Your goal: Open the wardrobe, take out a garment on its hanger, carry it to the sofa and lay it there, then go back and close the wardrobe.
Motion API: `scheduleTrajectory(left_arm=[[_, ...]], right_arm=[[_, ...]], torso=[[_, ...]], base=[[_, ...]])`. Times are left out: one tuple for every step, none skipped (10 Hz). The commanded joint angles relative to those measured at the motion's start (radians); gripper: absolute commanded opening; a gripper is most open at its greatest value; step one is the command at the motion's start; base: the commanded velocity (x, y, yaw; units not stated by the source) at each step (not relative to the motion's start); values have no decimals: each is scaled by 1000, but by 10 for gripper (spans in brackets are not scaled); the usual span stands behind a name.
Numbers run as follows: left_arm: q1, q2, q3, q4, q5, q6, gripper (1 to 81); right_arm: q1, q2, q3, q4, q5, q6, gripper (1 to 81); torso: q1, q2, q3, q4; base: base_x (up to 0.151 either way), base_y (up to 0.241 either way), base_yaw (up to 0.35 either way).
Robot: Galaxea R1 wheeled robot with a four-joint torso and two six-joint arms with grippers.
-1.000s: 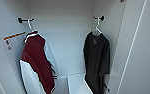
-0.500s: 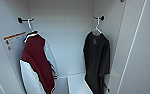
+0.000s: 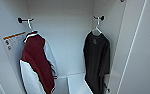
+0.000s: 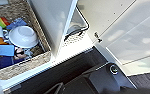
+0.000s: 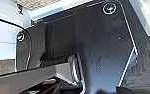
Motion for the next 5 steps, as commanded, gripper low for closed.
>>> scheduleTrajectory(left_arm=[[-215, -72, 212, 18, 101, 2, 811], [-243, -87, 266, 19, 110, 2, 811], [-269, -98, 305, 19, 110, 0, 811], [-305, -101, 317, 7, 115, 0, 811], [-345, -101, 320, 4, 151, -9, 811]], right_arm=[[62, -2, -2, 9, -42, 2, 811], [61, -2, -4, 9, -42, 4, 811], [62, -2, -10, 9, -42, 4, 811], [62, -2, -14, 9, -42, 4, 811], [61, -2, -16, 9, -42, 4, 811]], torso=[[0, 0, 0, 0], [0, 0, 0, 0], [0, 0, 0, 0], [0, 0, 0, 0], [0, 0, 0, 0]], base=[[0, 0, 0], [0, 0, 0], [0, 0, 0], [0, 0, 0], [0, 0, 0]])
